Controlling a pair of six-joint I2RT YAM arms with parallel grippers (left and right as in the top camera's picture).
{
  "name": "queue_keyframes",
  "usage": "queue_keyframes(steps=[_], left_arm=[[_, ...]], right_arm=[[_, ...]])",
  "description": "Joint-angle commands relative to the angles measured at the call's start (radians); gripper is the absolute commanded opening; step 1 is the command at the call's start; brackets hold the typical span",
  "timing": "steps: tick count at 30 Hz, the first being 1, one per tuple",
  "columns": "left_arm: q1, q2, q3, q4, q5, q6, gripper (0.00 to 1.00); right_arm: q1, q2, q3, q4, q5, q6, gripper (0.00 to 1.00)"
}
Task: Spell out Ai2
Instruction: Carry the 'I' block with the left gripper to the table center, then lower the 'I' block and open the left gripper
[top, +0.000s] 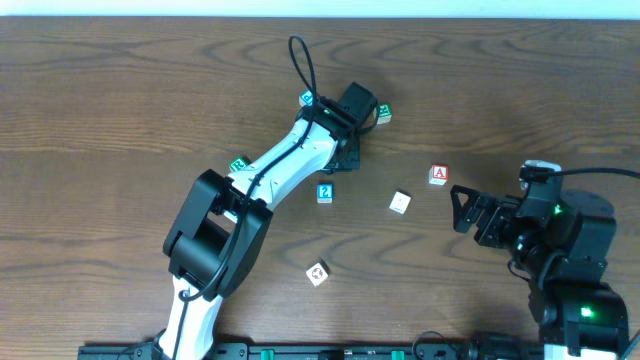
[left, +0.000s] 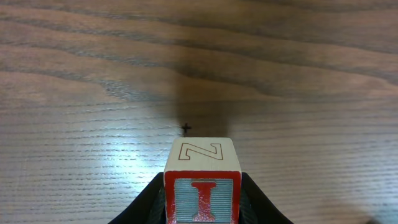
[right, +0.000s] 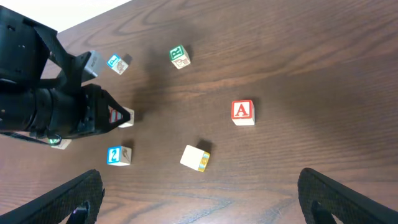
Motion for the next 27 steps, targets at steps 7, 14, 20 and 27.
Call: queue_keyframes(steps=[7,14,20,27], left_arm=[[0.003,0.005,-0.024,0.038,-0.055,-0.016,0.06],[0.003,0.005,-0.024,0.025,-0.059,-0.016,0.16],[0.003,0.006,-0.026,0.014,-0.073,-0.016,0.25],[0.003,0.006,-0.034,0.014,-0.072,-0.016,0.36]], right_arm=[[-0.008,-0.005,0.019,0.003,-0.002,-0.019,0.99],[-0.008,-0.005,0.019,0.003,-0.002,-0.019,0.99],[-0.008,-0.005,0.019,0.003,-0.002,-0.019,0.99],[-0.008,-0.005,0.019,0.003,-0.002,-0.019,0.99]])
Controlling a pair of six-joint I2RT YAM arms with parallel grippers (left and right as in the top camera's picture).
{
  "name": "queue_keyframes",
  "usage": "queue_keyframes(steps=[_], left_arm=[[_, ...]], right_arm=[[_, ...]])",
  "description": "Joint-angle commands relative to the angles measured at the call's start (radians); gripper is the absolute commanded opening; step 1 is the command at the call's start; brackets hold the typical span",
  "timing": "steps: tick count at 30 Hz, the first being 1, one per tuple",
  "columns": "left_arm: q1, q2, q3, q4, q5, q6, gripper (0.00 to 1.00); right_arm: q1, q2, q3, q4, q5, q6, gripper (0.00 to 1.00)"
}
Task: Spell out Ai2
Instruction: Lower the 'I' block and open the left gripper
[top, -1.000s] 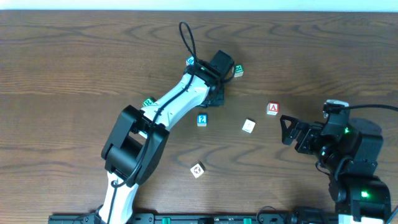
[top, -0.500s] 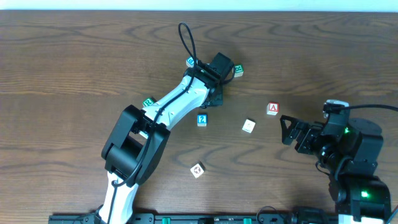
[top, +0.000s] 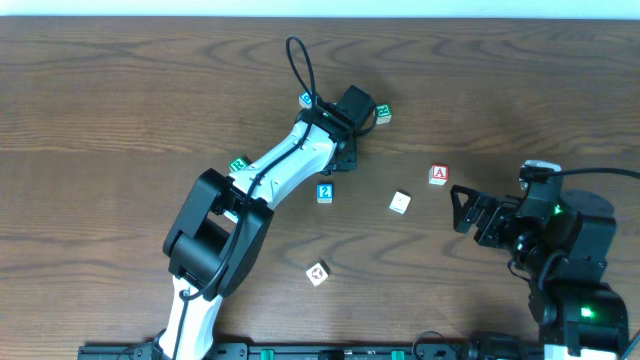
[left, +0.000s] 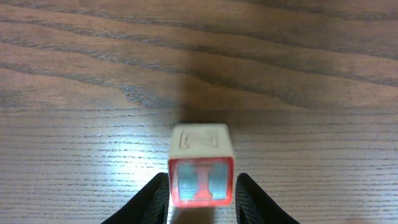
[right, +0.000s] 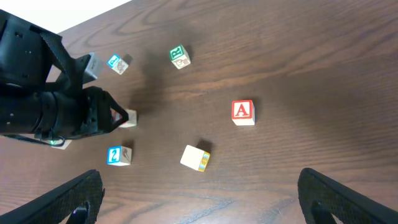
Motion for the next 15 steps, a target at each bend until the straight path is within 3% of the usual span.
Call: queue_keyframes(steps=[1,11,15], left_arm=[[0.002,0.006,-0.014,-0.006,-0.024,-0.008,0.36],[0.008,0.002,0.0,-0.035,-0.024,-0.008,0.4],[0.008,-0.029,0.031,-0.088,-0.026,-0.003,0.47]], right_arm=[[-0.008,-0.005,0.019,0.003,-0.002,-0.019,0.99],[-0.008,-0.005,0.019,0.003,-0.002,-0.019,0.99],[-0.008,-0.005,0.019,0.003,-0.002,-0.019,0.99]])
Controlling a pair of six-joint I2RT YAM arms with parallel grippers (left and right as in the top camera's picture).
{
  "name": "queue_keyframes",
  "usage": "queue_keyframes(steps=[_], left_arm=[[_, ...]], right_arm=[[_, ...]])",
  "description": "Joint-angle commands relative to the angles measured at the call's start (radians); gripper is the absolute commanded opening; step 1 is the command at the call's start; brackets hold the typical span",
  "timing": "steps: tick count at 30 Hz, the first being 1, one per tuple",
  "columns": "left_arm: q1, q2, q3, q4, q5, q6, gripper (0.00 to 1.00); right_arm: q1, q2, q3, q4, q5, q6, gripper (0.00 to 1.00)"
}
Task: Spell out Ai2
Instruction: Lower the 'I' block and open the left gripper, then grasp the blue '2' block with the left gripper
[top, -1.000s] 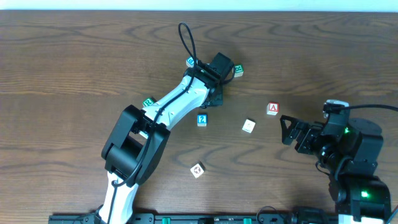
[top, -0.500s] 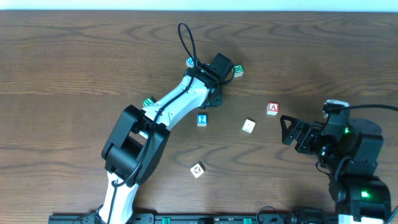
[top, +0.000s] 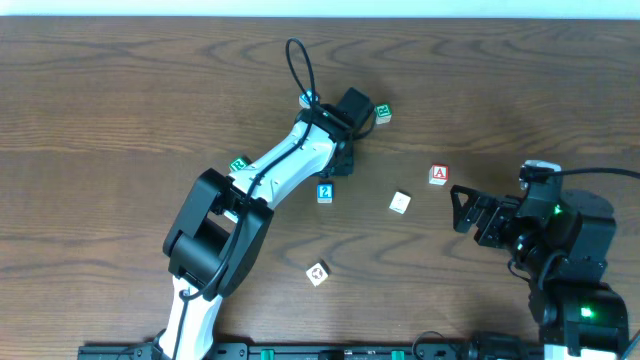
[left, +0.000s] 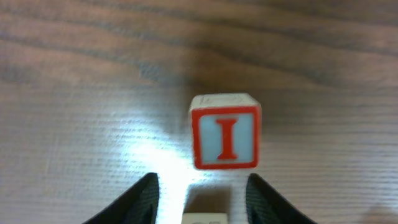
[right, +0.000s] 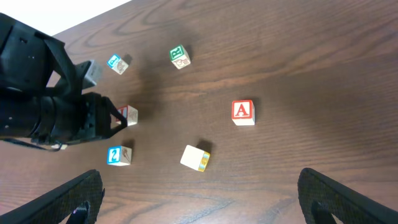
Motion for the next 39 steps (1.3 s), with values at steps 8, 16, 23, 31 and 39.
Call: queue_keyframes(steps=[8,16,23,31,39], left_arm=[[0.006,-0.202,0.032,-0.124,0.0,0.015,0.46],[-0.051,-0.223,-0.161,-0.091,0.05,-0.087,0.38],[-0.077,-0.223,-0.262,-0.017,0.035,-0.158,0.5],[-0.077,-0.222,-0.307,0.099,0.024,-0.156,0.58],[-0.077,-0.174,-0.307,0.128,0.019,-0.156,0.61]], right_arm=[[-0.008,-0.005,0.019,0.002,-0.063,-0.019,0.99],[-0.008,-0.005,0.019,-0.035,-0.092,-0.052,0.99],[-0.021,-0.007,0.042,-0.051,-0.047,-0.065,0.99],[-0.063,-0.007,0.145,-0.121,-0.043,-0.201,0.99],[-0.063,-0.007,0.152,-0.132,-0.042,-0.207,0.99]])
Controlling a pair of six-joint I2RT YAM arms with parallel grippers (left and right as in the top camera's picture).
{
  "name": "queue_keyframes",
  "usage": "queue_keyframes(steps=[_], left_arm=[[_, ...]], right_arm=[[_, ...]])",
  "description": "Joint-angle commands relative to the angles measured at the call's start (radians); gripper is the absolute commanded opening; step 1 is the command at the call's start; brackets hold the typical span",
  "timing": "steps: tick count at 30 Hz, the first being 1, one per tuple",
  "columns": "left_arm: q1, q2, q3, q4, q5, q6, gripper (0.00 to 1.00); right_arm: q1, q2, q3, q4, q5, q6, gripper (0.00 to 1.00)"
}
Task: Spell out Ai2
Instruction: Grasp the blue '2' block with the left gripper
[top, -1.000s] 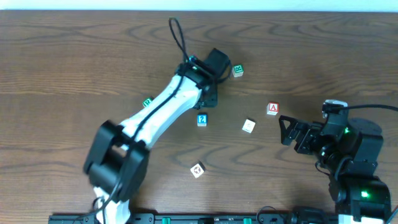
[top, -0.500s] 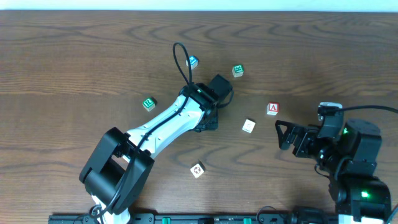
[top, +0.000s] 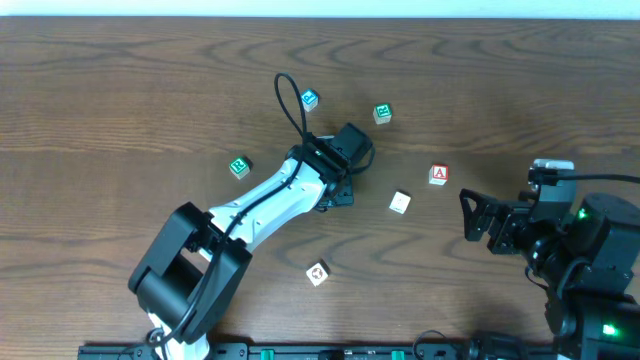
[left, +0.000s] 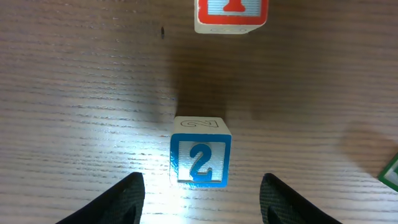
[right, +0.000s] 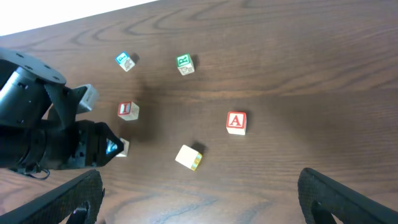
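Observation:
The blue "2" block (left: 200, 151) stands on the table, centred just ahead of my open left gripper (left: 202, 208), with wide gaps to both fingers. Beyond it stands the red "I" block (left: 231, 15), cut off by the frame's top edge. In the right wrist view the "I" block (right: 128, 111) sits free above the "2" block (right: 116, 147), which is at the left gripper's tip. The red "A" block (right: 236, 122) lies to their right, apart from both. My right gripper (right: 202, 205) is open and empty, near the "A" block (top: 438, 175). Overhead, the left gripper (top: 335, 190) hides the "2" and "I" blocks.
Other blocks are scattered about: a white-and-yellow one (top: 400, 202), a green one (top: 382, 113), a blue one (top: 309, 98), a green one (top: 238, 167) left of the left arm, and a white one (top: 318, 272) nearer the front.
My left gripper, still open, has moved away from the "I" block and now faces the "2" block. The "I" block stays where it stood. The right arm has shifted slightly to the right.
At first my left gripper was shut on the "I" block low over the table. Then its fingers stood apart with the block on the wood. Then it had drawn back from the free-standing block, and now it is at the "2" block.

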Motion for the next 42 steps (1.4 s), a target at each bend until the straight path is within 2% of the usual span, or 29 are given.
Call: queue_keyframes(steps=[1,8,11,16,20,25,29,33,36,38,42], left_arm=[[0.003,0.048,-0.003,0.001,-0.027,-0.003,0.61],[0.003,0.064,-0.003,0.014,-0.045,-0.003,0.6],[0.003,0.065,-0.003,0.023,-0.045,-0.004,0.52],[0.003,0.067,-0.003,0.031,-0.046,-0.004,0.32],[0.003,0.067,-0.003,0.034,-0.072,-0.003,0.24],[0.005,0.065,0.006,0.034,-0.076,0.039,0.21],[0.006,0.035,0.08,-0.016,-0.099,0.087,0.09],[-0.001,-0.016,0.169,-0.051,-0.121,0.109,0.09],[-0.007,-0.018,0.192,-0.004,-0.12,0.125,0.09],[-0.01,-0.004,0.192,0.023,-0.117,0.129,0.05],[-0.014,0.028,0.193,0.111,-0.105,0.147,0.06]], right_arm=[[-0.009,-0.002,0.015,0.0,0.003,-0.028,0.99],[-0.009,-0.002,0.015,-0.002,0.003,-0.028,0.99],[-0.009,-0.002,0.015,-0.002,0.003,-0.028,0.99],[-0.009,-0.002,0.015,-0.002,0.003,-0.028,0.99],[-0.009,-0.002,0.015,-0.005,0.003,-0.029,0.99],[-0.009,-0.002,0.015,-0.005,0.003,-0.032,0.99],[-0.009,-0.002,0.015,-0.004,0.003,-0.032,0.99],[-0.009,-0.002,0.015,-0.004,0.006,-0.032,0.99],[-0.009,-0.002,0.015,-0.003,0.007,-0.032,0.99],[-0.009,-0.002,0.015,-0.001,0.007,-0.032,0.99],[-0.009,-0.002,0.015,0.002,0.006,-0.031,0.99]])
